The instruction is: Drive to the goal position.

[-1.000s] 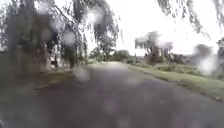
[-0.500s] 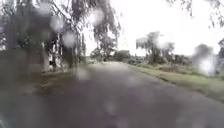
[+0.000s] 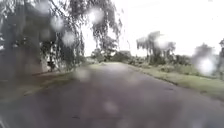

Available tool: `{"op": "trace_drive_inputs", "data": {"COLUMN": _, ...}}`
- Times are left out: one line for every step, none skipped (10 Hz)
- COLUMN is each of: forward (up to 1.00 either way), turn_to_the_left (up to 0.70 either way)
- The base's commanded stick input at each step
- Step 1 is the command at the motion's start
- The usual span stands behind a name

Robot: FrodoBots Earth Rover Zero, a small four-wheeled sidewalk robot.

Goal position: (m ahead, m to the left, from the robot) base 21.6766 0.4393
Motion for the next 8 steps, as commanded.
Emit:
{"op": "trace_drive_inputs", "data": {"forward": 1.00, "turn_to_the_left": 0.00}}
{"op": "trace_drive_inputs", "data": {"forward": 1.00, "turn_to_the_left": 0.00}}
{"op": "trace_drive_inputs", "data": {"forward": 1.00, "turn_to_the_left": 0.00}}
{"op": "trace_drive_inputs", "data": {"forward": 1.00, "turn_to_the_left": 0.00}}
{"op": "trace_drive_inputs", "data": {"forward": 1.00, "turn_to_the_left": 0.00}}
{"op": "trace_drive_inputs", "data": {"forward": 1.00, "turn_to_the_left": 0.00}}
{"op": "trace_drive_inputs", "data": {"forward": 1.00, "turn_to_the_left": 0.00}}
{"op": "trace_drive_inputs", "data": {"forward": 1.00, "turn_to_the_left": 0.00}}
